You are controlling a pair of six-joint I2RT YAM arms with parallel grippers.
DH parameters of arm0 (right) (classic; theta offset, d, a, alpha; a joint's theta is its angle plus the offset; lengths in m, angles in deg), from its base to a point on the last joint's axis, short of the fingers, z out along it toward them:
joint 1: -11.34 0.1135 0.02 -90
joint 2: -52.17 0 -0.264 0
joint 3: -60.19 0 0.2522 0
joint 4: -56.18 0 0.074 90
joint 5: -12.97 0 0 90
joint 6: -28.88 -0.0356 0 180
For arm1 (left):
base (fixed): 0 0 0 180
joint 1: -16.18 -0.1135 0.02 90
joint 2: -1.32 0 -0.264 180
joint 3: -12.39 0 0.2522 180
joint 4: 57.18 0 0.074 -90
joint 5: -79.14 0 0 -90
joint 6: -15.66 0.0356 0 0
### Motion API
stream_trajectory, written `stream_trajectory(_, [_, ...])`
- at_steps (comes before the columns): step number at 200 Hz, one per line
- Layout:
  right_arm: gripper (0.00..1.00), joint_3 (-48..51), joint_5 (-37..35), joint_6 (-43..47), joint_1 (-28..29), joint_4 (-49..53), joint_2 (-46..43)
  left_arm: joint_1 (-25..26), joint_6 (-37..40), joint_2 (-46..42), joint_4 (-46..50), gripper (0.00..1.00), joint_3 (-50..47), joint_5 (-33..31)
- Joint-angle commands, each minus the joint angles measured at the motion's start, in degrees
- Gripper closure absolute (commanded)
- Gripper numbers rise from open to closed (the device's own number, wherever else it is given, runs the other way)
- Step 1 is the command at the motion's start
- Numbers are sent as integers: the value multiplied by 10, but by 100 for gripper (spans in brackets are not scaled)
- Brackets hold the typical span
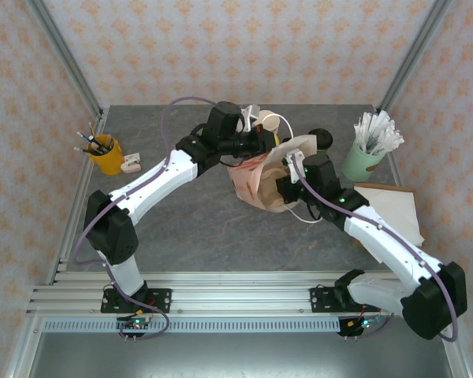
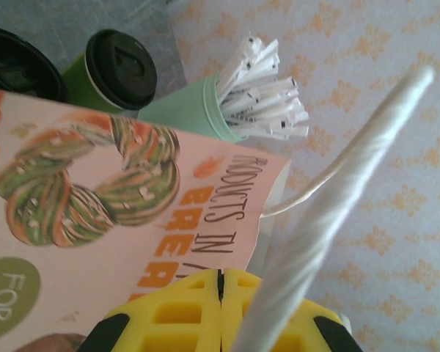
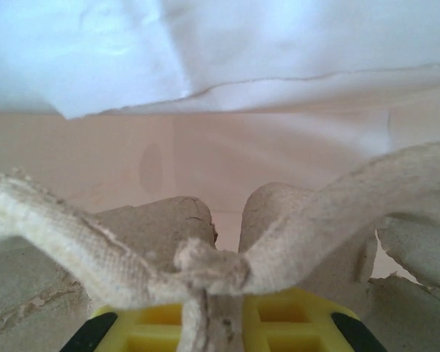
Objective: Pack the takeout coffee
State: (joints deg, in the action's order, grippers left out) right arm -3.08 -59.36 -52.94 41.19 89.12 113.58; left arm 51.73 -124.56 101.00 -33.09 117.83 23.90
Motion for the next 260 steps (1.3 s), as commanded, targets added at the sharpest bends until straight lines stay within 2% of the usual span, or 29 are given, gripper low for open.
stream_trajectory(1, [100,-20,36,5,7,112,-41,7,-80,-42,-101,100,-33,-72])
stream_trajectory(16, [100,-32,49,-2,7,175,-52,10,-125,-47,-164,100,-71,-72])
stream_trajectory(40, [100,-58,71,-10,7,243,-36,28,-107,-37,-157,100,-74,-42])
stream_trajectory(76, [100,-114,90,-22,9,257,59,33,-118,-20,-194,100,-81,-16])
stream_trajectory(101, [100,-154,59,-25,10,277,130,32,-119,-15,-196,100,-76,-14])
stream_trajectory(131, [100,-108,32,-24,10,202,124,23,-121,-22,-198,100,-83,-18])
stream_trajectory(156, [100,-102,9,-19,10,186,116,9,-118,-31,-191,100,-82,-13])
stream_trajectory(187, [100,-117,-26,-40,10,163,98,21,-76,-16,-121,100,-39,27])
stream_trajectory(210, [100,-89,-64,-73,10,68,67,22,-136,-11,-182,100,-63,35])
stream_trajectory(225, [100,-65,-59,-69,10,10,67,24,-162,-7,-211,100,-75,36])
stream_trajectory(245, [100,-65,-39,-57,11,4,114,25,-167,-1,-215,100,-69,40])
stream_trajectory(260, [100,-44,-47,-52,11,-39,125,26,-174,4,-219,100,-63,45])
